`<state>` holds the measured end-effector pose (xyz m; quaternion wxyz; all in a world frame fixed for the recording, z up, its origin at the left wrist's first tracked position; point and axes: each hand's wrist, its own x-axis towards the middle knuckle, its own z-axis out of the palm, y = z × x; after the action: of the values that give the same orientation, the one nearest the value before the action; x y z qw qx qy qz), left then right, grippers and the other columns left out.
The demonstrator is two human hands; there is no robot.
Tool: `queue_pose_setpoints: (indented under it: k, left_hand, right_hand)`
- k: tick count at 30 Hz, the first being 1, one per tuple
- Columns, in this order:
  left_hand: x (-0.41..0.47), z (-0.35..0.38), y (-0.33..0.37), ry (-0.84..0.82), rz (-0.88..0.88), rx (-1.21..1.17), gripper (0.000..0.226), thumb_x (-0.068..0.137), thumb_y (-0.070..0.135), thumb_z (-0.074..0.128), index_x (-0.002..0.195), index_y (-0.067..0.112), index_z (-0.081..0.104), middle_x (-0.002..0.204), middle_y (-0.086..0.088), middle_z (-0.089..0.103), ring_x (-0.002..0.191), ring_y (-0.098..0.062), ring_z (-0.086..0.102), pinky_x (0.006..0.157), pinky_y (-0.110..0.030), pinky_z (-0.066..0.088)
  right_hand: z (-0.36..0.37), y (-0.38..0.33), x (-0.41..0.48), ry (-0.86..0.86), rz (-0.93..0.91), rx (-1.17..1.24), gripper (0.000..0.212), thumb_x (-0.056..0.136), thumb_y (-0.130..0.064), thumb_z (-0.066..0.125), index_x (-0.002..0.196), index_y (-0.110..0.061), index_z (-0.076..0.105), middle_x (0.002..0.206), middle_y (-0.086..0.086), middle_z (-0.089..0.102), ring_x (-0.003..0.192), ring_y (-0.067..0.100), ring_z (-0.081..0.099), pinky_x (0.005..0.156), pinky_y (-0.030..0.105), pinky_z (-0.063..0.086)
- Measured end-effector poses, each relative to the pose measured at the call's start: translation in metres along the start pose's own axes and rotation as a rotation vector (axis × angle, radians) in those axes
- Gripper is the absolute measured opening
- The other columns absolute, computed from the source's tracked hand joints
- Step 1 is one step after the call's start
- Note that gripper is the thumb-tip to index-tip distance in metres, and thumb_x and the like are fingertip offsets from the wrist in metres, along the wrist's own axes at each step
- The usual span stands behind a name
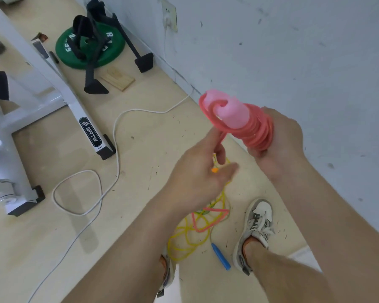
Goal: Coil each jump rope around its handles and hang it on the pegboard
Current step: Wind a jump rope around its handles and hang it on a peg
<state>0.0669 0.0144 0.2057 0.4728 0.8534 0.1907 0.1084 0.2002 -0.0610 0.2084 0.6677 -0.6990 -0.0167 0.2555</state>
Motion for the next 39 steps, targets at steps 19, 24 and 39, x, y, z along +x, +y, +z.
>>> queue_pose_setpoints:
  k: [19,24,39]
  left_hand:
    - [0.006,-0.028,-0.007,-0.253,-0.243,-0.356,0.026,0.097,0.028,0.048,0.076,0.014,0.054,0.069,-0.008,0.039,0.049,-0.004,0.030,0.044,-0.012,0.027]
    - [0.013,-0.028,-0.015,-0.168,-0.287,-0.068,0.026,0.091,0.029,0.057,0.067,0.019,0.057,0.054,0.010,0.049,0.048,-0.005,0.039,0.050,-0.024,0.031]
    - [0.008,-0.017,-0.007,0.005,0.173,0.728,0.005,0.076,0.020,0.070,0.079,0.017,0.070,0.070,-0.005,0.065,0.068,-0.030,0.060,0.057,-0.037,0.044]
  right_hand:
    - [-0.007,-0.015,-0.021,-0.792,-0.057,-0.363,0.032,0.075,-0.031,0.072,0.097,-0.010,0.063,0.052,-0.002,0.061,0.045,0.016,0.057,0.051,0.034,0.050]
    - [-0.008,-0.006,-0.012,-0.686,-0.126,-0.449,0.038,0.065,-0.026,0.088,0.096,-0.020,0.065,0.073,-0.002,0.066,0.061,0.012,0.061,0.056,0.025,0.048]
    - [0.000,0.017,-0.013,-0.582,-0.290,-1.217,0.051,0.059,-0.049,0.084,0.096,-0.030,0.057,0.082,-0.012,0.060,0.080,0.013,0.058,0.065,0.031,0.046]
